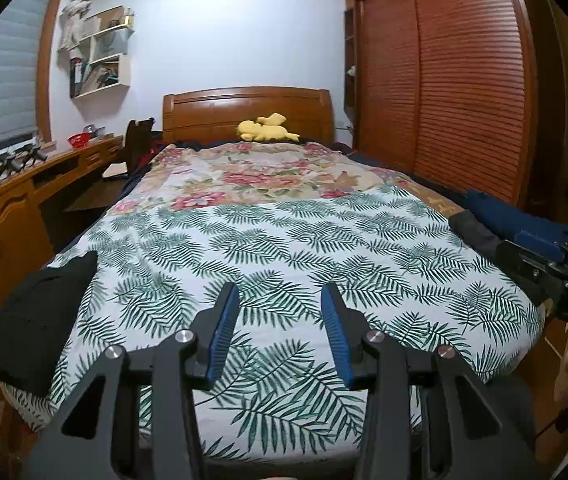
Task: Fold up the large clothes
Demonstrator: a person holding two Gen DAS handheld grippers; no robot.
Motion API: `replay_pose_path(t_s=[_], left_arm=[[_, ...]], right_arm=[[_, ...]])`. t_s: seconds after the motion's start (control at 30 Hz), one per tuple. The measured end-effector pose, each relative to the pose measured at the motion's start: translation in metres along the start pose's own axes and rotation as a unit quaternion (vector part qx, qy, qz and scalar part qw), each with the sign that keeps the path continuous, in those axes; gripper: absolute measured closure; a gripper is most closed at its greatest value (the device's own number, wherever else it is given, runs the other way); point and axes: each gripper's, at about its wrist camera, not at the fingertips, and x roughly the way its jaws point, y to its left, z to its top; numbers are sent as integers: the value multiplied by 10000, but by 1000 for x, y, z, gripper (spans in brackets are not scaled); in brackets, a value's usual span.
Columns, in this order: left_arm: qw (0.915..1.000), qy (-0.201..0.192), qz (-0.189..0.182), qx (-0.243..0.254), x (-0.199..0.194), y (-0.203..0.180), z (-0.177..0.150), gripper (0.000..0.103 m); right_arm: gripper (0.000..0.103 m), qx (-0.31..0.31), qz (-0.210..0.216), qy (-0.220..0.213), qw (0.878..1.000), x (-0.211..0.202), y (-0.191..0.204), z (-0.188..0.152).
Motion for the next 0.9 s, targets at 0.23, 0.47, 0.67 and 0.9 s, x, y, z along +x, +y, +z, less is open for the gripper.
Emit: replay_pose_path(t_s=[0.23,0.47,0.67,0.9], left_arm=[[9999,-43,125,-102,-8,16,-8,62],[9998,-64,134,-164,-12,21,-8,62],[9995,-157,199,-194,-14,22,-8,62],[9990,-213,229,-305,-16,27,-9,62]], right_arm=[[31,-57,20,-20,10000,4,9,-2],[31,48,-22,-2,10000,5,3,-4],[31,53,-24,-28,10000,5,0,-5],[31,43,-23,-29,10000,5,-3,-6]])
